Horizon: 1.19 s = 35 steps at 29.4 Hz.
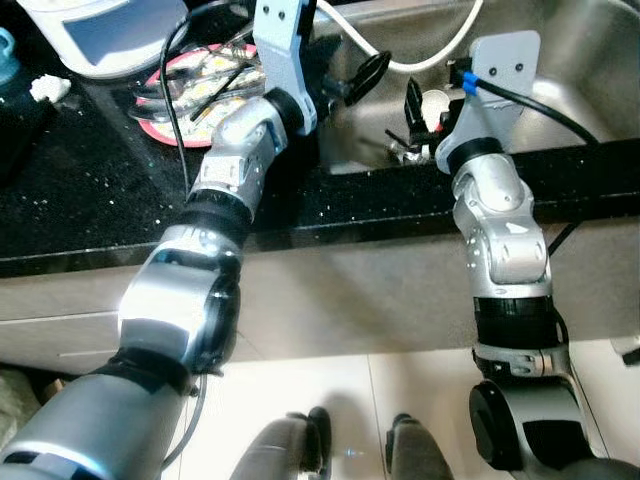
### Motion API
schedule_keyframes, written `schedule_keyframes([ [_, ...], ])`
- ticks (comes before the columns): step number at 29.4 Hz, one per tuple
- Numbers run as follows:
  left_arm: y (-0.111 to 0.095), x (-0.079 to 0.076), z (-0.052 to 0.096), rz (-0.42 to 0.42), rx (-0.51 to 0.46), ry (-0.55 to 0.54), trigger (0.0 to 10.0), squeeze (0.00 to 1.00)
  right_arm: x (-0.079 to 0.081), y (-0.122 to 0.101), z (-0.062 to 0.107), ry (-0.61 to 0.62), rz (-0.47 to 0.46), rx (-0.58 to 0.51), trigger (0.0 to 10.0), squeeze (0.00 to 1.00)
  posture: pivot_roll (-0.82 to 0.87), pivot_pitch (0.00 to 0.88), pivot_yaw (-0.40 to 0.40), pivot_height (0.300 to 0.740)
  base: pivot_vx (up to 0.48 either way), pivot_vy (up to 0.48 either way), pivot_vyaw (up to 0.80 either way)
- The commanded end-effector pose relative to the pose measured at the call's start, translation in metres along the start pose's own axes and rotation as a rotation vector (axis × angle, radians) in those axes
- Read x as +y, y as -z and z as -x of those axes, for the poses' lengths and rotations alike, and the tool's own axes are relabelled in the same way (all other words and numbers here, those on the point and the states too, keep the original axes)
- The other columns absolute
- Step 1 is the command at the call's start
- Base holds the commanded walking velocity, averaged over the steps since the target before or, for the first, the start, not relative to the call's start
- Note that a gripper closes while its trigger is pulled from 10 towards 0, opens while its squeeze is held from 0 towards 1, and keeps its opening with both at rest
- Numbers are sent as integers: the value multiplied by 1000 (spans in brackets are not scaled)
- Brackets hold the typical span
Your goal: Kitchen organization
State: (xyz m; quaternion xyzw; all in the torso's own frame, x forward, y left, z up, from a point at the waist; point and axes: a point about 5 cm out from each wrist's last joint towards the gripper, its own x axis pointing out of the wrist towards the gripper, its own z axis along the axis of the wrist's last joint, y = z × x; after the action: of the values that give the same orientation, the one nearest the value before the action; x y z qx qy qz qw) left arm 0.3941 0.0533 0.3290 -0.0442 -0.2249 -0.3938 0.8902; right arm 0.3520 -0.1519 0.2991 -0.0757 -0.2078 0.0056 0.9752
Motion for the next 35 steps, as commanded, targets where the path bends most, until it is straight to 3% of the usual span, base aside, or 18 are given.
schedule_keyframes([
  [1,0,13,11,-35,23,-53,10000,1000,4,1,0,-6,-16,-4,10000,0,-64,64,179,740,0,0,0],
  [7,-4,21,17,-60,36,-87,10000,1000,4,1,-1,-4,-17,-10,10000,0,-64,61,183,740,0,0,0],
  [8,-6,30,25,-93,68,-113,10000,0,3,1,-1,0,-18,-12,10000,0,-57,61,184,740,0,0,0],
  [9,-6,30,25,-93,68,-113,10000,0,3,1,-1,0,-18,-12,10000,0,-57,61,184,740,0,0,0],
  [10,-4,68,57,-127,232,-196,10000,0,-2,4,1,14,-13,-5,10000,0,-27,69,177,740,0,0,0],
  [11,-4,68,57,-127,232,-196,10000,0,-2,4,1,14,-13,-5,10000,0,-27,69,177,740,0,0,0],
  [13,-8,118,115,-133,449,-365,10000,0,-8,8,3,30,-6,6,10000,0,-21,71,177,740,0,0,0],
  [14,-8,118,115,-133,449,-365,10000,0,-8,8,3,30,-6,6,10000,0,-21,71,177,740,0,0,0],
  [15,-10,130,133,-124,502,-428,10000,0,-9,9,3,32,-5,9,10000,0,-21,71,177,740,0,0,0],
  [16,-10,130,133,-124,502,-428,10000,0,-9,9,3,32,-5,9,10000,0,-21,71,177,740,0,0,0],
  [18,-10,146,158,-167,560,-595,10000,0,-8,10,3,29,-8,9,10000,0,-13,73,175,740,0,0,0],
  [22,-6,150,168,-151,548,-690,10000,0,-6,10,3,26,-11,9,10000,0,-18,74,173,740,0,0,0],
  [29,-9,146,159,-123,481,-667,10000,0,-8,11,3,28,-7,8,10000,0,-27,63,167,740,0,0,0],
  [31,-14,145,155,-118,435,-662,10000,0,-9,11,3,28,-7,7,10000,0,-26,60,166,740,0,0,0],
  [32,-22,143,148,-129,361,-643,10000,0,-9,11,3,29,-7,5,10000,0,-24,55,164,740,0,0,0],
  [33,-29,138,141,-173,297,-618,10000,0,-9,11,3,28,-9,3,10000,0,-18,47,162,740,0,0,0],
  [34,-29,138,141,-173,297,-618,10000,0,-9,11,3,28,-9,3,10000,0,-18,47,162,740,0,0,0],
  [35,-34,129,134,-233,237,-579,10000,0,-9,11,3,26,-14,-1,10000,0,-11,33,156,740,0,0,0],
])
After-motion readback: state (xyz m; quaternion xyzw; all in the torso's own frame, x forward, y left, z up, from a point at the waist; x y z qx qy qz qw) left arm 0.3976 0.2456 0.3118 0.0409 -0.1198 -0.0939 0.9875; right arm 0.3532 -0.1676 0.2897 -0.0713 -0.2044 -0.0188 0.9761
